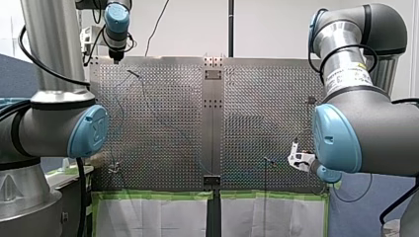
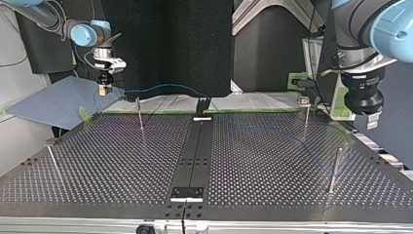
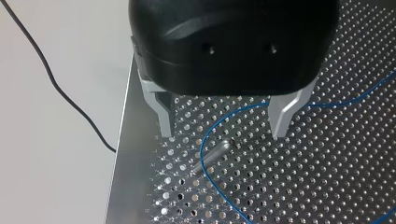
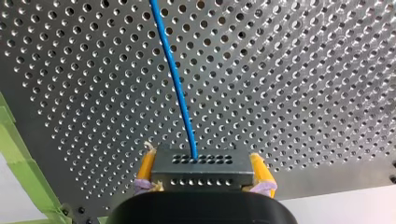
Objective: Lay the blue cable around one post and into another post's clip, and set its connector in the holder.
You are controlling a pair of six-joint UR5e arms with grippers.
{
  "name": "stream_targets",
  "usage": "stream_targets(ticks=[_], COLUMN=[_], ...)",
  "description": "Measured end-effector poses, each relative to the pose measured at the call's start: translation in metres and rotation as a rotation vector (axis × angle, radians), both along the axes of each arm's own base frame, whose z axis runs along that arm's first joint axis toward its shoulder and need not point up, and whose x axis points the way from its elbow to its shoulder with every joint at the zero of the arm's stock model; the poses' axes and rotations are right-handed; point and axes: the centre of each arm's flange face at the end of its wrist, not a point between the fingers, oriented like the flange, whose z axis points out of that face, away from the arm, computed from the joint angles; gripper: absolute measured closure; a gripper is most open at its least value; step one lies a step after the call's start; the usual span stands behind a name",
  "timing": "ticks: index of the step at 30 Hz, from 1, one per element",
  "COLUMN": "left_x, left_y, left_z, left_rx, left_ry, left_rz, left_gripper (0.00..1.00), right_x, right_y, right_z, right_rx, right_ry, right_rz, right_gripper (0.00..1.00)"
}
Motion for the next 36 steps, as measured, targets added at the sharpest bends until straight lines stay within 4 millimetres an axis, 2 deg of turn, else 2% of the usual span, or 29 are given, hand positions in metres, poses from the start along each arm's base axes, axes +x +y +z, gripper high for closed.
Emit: stream_targets(ticks=[10,16,28,36], left_x=[-0.004,-0.008,-0.009,-0.002], left_y=[-0.007,-0.015,-0.041,-0.063], left_z=[-0.002,-0.015,-0.059,-0.109], left_rx=[-0.009,-0.040,-0.163,-0.213], left_ry=[-0.009,-0.033,-0.054,0.005], left_rz=[-0.034,-0.088,-0.217,-0.315], left_gripper=[0.00,0.00,0.00,0.00], right_x=[0.001,0.001,0.005,0.004], right_y=[0.000,0.000,0.002,0.002], right_z=[0.000,0.000,0.000,0.000], right_rx=[0.000,0.000,0.000,0.005], right_ry=[0.000,0.000,0.000,0.000], right_rz=[0.001,0.001,0.007,-0.008], right_gripper=[1.00,1.00,1.00,1.00])
